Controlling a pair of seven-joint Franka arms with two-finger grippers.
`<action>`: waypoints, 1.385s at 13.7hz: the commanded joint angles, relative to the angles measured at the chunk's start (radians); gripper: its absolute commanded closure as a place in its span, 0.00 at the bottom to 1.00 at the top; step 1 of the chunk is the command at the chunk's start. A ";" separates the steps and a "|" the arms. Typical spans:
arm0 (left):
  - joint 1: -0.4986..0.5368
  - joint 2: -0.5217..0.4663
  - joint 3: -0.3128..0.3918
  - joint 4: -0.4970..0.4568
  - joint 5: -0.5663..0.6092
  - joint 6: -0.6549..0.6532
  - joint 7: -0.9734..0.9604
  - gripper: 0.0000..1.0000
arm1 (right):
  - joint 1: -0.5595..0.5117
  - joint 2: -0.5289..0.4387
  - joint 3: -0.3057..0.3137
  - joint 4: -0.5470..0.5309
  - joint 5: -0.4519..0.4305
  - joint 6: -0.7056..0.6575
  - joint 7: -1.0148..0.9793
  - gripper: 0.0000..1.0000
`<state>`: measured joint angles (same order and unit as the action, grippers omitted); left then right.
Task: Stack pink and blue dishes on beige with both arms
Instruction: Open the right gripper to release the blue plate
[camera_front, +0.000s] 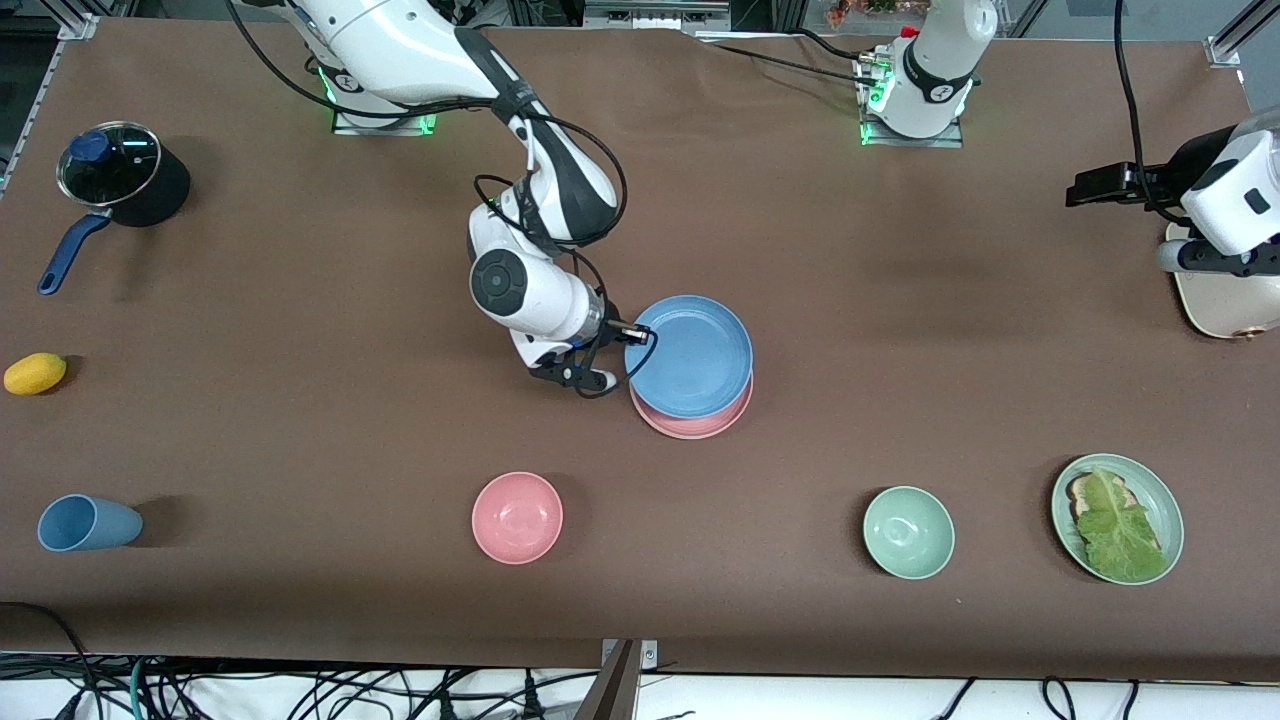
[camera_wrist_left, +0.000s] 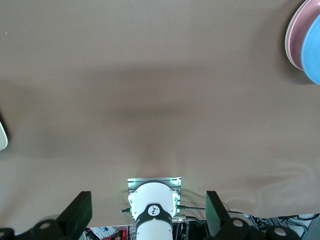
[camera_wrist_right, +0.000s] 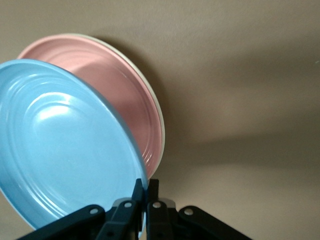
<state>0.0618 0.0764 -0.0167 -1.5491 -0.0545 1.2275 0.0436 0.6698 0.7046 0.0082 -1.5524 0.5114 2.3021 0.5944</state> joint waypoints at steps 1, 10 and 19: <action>0.000 -0.003 0.003 -0.003 0.008 0.009 0.022 0.00 | 0.005 0.035 -0.001 0.037 0.019 0.005 -0.005 1.00; -0.003 -0.001 0.003 -0.002 0.008 0.007 0.024 0.00 | -0.006 0.098 -0.002 0.123 0.019 0.057 -0.013 0.24; 0.001 0.006 0.003 -0.002 0.008 0.009 0.024 0.00 | -0.003 -0.088 -0.124 0.106 -0.120 -0.247 -0.161 0.00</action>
<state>0.0631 0.0801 -0.0161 -1.5493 -0.0544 1.2291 0.0456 0.6692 0.6930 -0.0734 -1.4218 0.4194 2.1496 0.5203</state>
